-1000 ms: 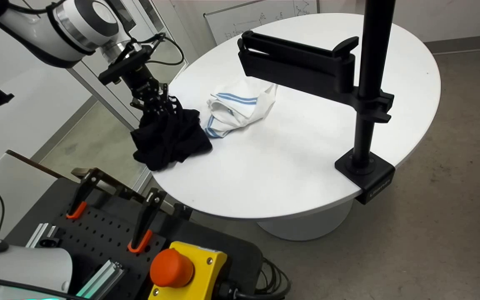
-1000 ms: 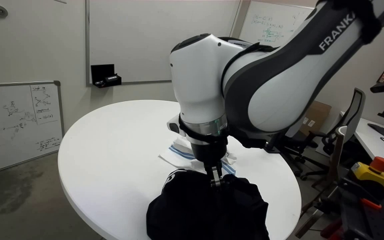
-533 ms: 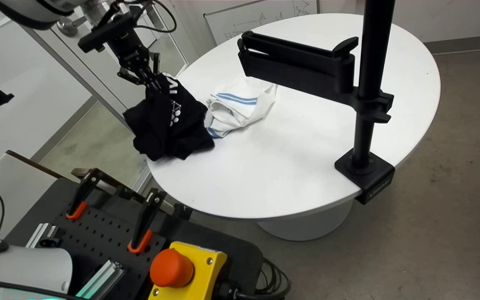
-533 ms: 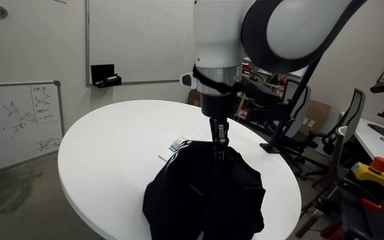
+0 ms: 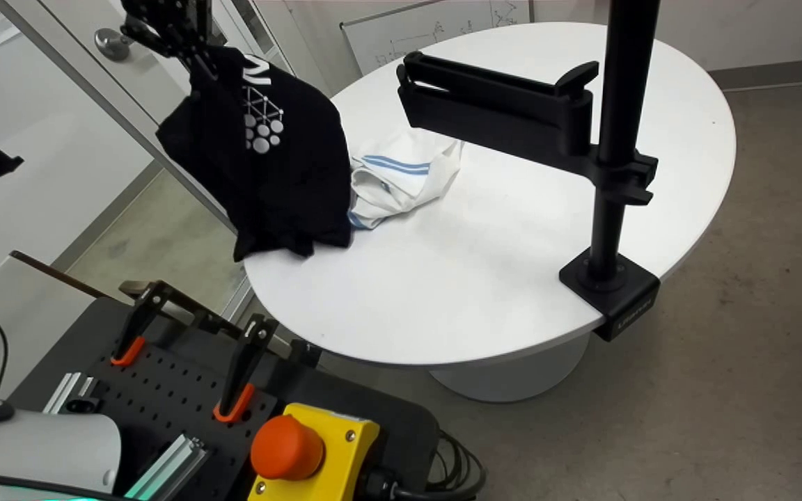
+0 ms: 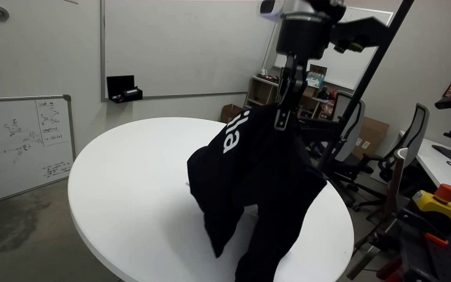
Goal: Pick the black shirt on the table and put it on the stand
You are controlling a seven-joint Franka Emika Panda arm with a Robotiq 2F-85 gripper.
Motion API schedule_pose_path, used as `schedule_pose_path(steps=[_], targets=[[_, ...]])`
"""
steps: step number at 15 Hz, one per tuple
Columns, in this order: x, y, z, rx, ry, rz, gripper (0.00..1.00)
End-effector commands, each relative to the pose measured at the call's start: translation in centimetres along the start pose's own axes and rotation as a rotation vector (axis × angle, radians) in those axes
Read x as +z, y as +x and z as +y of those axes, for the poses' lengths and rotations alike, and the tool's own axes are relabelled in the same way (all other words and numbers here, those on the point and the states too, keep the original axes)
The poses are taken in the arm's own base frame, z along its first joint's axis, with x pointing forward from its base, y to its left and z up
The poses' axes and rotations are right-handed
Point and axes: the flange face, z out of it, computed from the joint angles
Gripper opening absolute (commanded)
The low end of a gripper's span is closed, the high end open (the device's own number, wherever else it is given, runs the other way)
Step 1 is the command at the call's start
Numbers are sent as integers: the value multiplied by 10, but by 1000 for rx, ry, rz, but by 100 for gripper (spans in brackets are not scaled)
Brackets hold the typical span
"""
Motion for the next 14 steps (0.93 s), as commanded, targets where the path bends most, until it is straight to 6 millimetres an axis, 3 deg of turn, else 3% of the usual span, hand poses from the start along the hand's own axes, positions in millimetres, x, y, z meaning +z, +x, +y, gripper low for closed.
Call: schedule_pose_path(steps=[1, 4, 8, 14], targets=[[-68, -38, 12, 51, -11, 130, 2], [-120, -65, 26, 108, -52, 231, 2], [-176, -110, 32, 165, -104, 340, 2], [-229, -180, 37, 313, -121, 407, 2]])
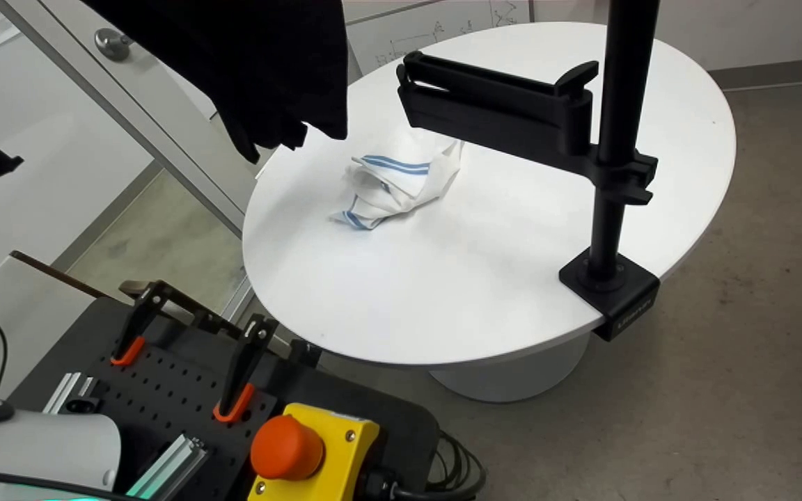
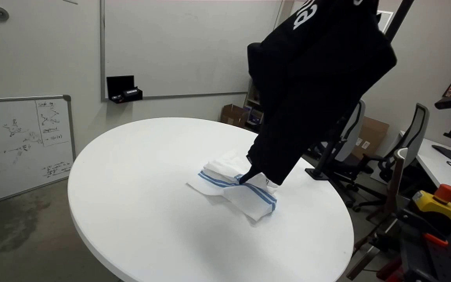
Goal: Pick the black shirt on the table and put it on the stand
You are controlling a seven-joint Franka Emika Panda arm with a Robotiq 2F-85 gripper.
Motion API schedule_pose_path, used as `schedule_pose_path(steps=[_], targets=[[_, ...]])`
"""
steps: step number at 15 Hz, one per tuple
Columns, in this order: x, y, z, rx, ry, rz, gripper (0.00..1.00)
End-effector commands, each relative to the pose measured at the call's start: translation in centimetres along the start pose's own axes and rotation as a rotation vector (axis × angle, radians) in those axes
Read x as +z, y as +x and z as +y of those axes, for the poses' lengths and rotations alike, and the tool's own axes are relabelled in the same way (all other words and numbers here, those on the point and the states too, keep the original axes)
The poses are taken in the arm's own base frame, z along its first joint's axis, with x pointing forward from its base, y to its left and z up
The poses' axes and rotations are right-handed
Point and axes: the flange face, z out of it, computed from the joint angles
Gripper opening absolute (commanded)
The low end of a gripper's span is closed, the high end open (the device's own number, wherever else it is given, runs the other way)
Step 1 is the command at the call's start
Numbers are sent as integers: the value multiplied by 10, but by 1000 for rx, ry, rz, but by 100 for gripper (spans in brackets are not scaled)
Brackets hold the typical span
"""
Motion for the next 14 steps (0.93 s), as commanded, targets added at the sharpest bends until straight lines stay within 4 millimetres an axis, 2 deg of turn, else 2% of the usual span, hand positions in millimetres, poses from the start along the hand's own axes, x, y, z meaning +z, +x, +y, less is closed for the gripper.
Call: schedule_pose_path(steps=[1, 3, 6, 10, 14], targets=[[-40, -36, 12, 120, -26, 21, 2], [-55, -53, 25, 209, -39, 24, 2], [-66, -73, 47, 343, -77, 16, 2], [-69, -93, 82, 480, -164, -17, 2], [-60, -105, 111, 569, -231, -79, 2]])
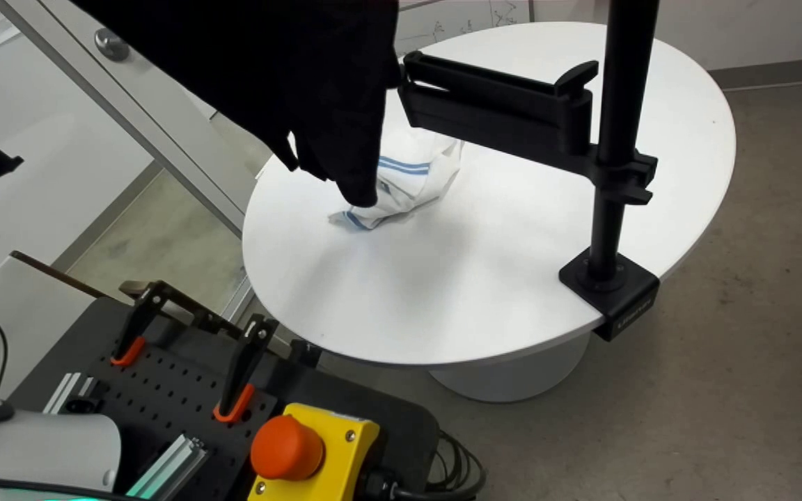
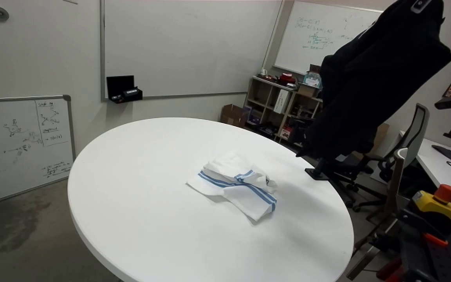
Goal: Pick the black shirt on the table and put it on the stand
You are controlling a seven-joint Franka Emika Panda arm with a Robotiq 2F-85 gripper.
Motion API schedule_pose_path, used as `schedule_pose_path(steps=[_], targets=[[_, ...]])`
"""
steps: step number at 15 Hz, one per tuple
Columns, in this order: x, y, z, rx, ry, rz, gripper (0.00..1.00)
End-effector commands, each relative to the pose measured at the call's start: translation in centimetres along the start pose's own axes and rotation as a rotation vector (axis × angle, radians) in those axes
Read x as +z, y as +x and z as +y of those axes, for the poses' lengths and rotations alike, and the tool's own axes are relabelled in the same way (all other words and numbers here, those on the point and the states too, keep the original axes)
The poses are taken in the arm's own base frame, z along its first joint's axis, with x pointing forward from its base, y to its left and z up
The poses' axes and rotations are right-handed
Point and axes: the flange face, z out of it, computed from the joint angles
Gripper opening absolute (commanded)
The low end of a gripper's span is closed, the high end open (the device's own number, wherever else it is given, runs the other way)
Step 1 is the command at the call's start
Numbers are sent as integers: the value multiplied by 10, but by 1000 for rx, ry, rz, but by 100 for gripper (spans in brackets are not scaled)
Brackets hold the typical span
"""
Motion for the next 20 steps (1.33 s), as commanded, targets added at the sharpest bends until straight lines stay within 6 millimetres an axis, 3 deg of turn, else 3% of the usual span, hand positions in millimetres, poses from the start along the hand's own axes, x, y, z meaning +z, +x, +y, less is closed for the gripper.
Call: schedule_pose_path(steps=[1, 5, 11, 20], targets=[[9, 2, 19, 83, -63, -51, 2], [32, -1, 39, 167, -87, -128, 2], [75, 16, 60, 238, -159, -232, 2], [131, 68, 71, 278, -213, -327, 2]])
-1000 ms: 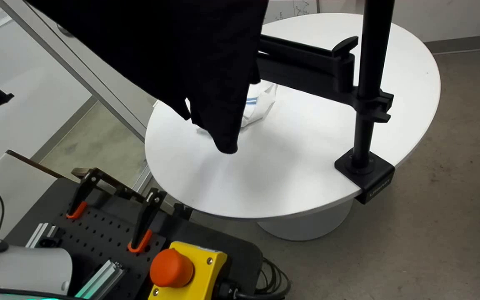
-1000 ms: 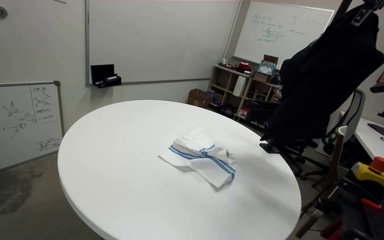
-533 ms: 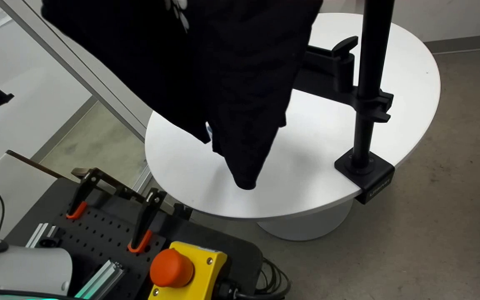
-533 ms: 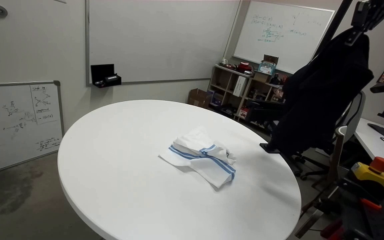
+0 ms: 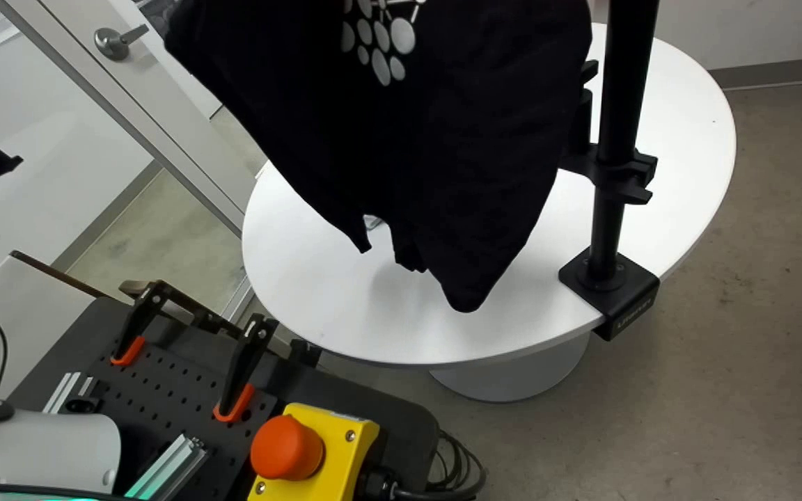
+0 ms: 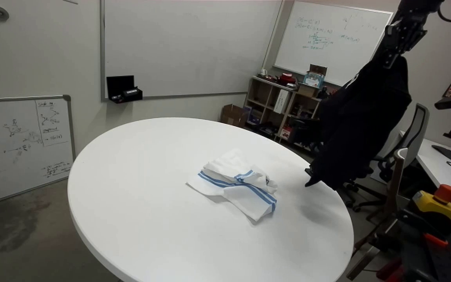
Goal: Pick the black shirt on the table and put it on the stand
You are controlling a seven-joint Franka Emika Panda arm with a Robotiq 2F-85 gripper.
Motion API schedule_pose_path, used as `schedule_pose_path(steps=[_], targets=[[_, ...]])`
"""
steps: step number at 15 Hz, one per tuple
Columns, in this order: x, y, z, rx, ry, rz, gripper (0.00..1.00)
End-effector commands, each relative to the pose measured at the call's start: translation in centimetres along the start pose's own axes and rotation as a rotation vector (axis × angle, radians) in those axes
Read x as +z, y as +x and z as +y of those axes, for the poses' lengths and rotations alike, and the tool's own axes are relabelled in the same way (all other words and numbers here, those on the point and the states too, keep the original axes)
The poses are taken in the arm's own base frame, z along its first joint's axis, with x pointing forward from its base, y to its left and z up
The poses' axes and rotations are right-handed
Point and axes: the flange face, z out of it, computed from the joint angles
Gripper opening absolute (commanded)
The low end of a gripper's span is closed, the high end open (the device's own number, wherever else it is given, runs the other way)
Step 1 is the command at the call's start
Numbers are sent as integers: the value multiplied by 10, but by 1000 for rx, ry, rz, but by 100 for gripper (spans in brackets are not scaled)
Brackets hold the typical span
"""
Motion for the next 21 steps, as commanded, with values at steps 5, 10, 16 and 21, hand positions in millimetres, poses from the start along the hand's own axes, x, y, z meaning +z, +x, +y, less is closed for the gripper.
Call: schedule_pose_path(steps=[5, 10, 16, 21], targets=[[3, 72, -18, 27, -88, -7, 2], [10, 109, -50, -4, -121, -2, 2], [27, 156, -84, -14, -151, -17, 2], [52, 191, -104, -1, -197, -70, 2]])
